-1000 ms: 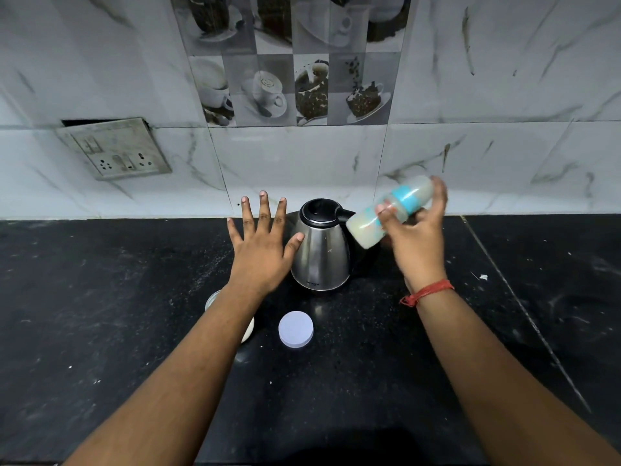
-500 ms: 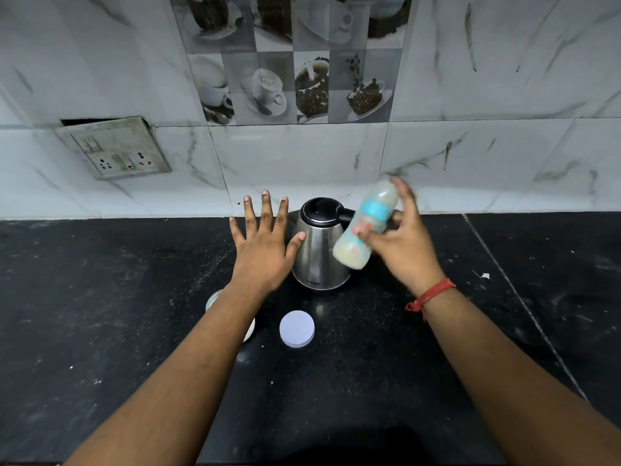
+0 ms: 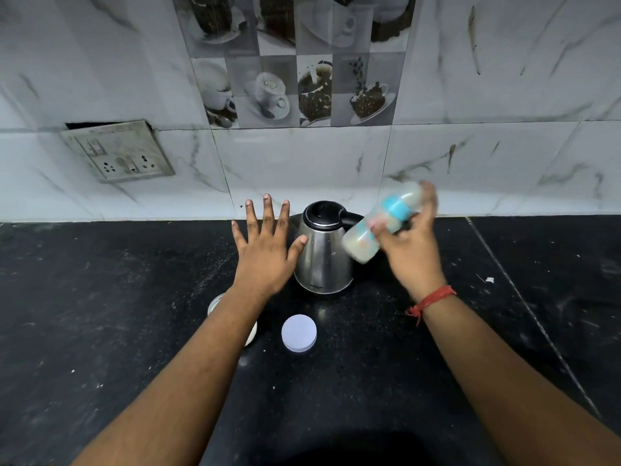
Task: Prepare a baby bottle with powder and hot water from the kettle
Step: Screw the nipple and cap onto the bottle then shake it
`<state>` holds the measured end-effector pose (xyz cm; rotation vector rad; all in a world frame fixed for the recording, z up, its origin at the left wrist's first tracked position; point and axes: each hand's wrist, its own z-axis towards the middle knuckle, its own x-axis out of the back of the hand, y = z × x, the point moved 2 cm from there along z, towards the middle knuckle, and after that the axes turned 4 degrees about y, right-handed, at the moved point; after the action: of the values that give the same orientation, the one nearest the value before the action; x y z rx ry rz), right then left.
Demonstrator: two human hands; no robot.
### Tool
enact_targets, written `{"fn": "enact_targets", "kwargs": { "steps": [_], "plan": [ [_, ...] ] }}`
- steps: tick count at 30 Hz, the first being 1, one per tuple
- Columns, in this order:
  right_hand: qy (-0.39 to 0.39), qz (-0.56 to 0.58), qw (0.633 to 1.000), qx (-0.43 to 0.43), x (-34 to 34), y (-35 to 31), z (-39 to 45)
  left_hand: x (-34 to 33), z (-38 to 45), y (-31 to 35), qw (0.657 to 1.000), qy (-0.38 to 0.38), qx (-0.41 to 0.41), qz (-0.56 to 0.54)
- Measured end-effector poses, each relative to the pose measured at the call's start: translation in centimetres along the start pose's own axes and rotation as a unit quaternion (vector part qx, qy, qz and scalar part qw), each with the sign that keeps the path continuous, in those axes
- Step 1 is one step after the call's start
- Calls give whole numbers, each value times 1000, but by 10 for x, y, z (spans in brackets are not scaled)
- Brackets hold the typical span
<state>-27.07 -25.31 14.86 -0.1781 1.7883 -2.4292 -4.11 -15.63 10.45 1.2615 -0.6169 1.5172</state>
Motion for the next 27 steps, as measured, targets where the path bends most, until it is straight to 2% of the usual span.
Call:
{"fn": "enact_targets", "kwargs": {
  "steps": [1, 2, 3, 6, 7, 10, 11, 12, 14, 16, 17, 19, 20, 21, 24, 26, 27],
  "plan": [
    [-58, -4, 998, -17, -3, 2, -3, 0, 1, 0, 1000, 0, 1, -1],
    [-83, 1, 996, -27, -3, 1, -4, 0, 2, 1, 1000, 0, 2, -2],
    [-60, 10, 998, -31, 0, 1, 0, 0, 2, 1, 1000, 1, 2, -3],
    [82, 63, 994, -22, 10, -3, 9, 0, 1, 2, 1000, 3, 0, -5],
    [81, 56, 995, -6, 8, -5, 7, 0, 1, 2, 1000, 4, 0, -3],
    [-62, -53, 996, 32, 0, -3, -1, -1, 2, 1, 1000, 3, 1, -3],
    [-81, -62, 994, 35, 0, -4, -2, -1, 3, 0, 1000, 3, 2, -3],
    [-61, -46, 996, 36, 3, -5, 1, -1, 3, 0, 1000, 2, 2, -1],
    [54, 13, 998, 36, 13, -7, 9, -1, 2, 1, 1000, 1, 0, -1],
    [94, 38, 994, 42, 12, -7, 7, -1, 1, 2, 1000, -1, 1, 0],
    [69, 22, 997, 42, 8, -5, 5, -1, 1, 2, 1000, 0, 2, 1],
    [-45, -45, 997, 38, 0, 0, -1, -1, 1, 1, 1000, -1, 2, 1],
    [-74, -56, 995, 33, 1, -1, -2, -1, 2, 1, 1000, -1, 2, -1],
    [-60, -39, 997, 28, 3, -1, 1, -1, 2, 1, 1000, 1, 2, -2],
    [84, 58, 995, 23, 13, -9, 10, -2, 1, 0, 1000, 6, -1, -1],
    [75, 61, 995, 27, 7, -8, 5, -3, -1, -2, 1000, 8, 2, 0],
    [27, 36, 999, 18, 1, -5, 0, -4, -1, -2, 1000, 7, 2, -1]
  ]
}}
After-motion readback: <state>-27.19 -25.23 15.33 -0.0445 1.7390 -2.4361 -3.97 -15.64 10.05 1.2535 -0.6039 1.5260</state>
